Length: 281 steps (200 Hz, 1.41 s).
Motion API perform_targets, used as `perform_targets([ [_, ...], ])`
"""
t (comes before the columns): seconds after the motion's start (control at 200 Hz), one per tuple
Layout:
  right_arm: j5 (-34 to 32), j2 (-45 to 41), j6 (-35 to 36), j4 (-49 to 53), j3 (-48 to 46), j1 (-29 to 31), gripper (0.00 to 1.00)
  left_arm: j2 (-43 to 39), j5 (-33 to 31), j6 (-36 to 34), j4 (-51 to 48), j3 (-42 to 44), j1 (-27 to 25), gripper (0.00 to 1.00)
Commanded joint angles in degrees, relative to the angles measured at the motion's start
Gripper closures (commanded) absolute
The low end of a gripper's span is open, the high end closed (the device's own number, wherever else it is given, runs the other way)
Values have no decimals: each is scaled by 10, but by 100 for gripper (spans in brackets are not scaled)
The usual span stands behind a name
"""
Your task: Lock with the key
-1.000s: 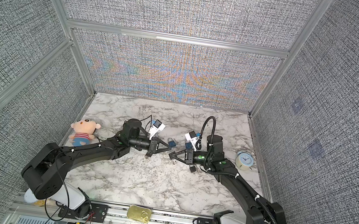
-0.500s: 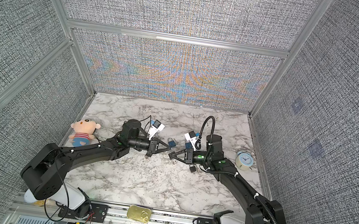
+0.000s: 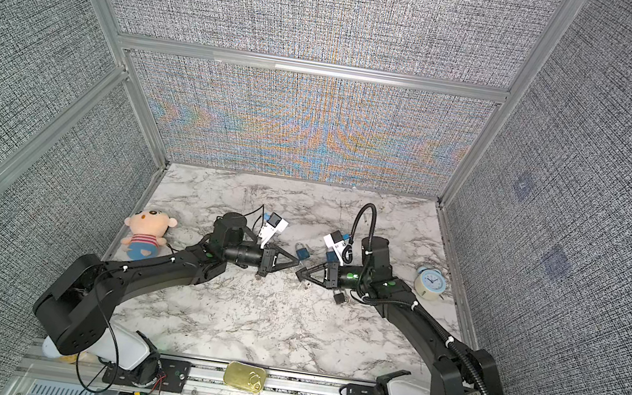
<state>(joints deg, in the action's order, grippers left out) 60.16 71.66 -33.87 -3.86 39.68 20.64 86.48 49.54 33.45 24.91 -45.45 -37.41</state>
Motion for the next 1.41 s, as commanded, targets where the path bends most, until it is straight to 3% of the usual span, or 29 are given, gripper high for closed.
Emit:
perform_targets([
  [0.0,-13,-2,-5,-64,6,0,100,-4,23,-3,-25,8,-5,100],
  [1.401,-31,26,-49,-137,4,3,100,-15,24,21,11,43,-28,100],
])
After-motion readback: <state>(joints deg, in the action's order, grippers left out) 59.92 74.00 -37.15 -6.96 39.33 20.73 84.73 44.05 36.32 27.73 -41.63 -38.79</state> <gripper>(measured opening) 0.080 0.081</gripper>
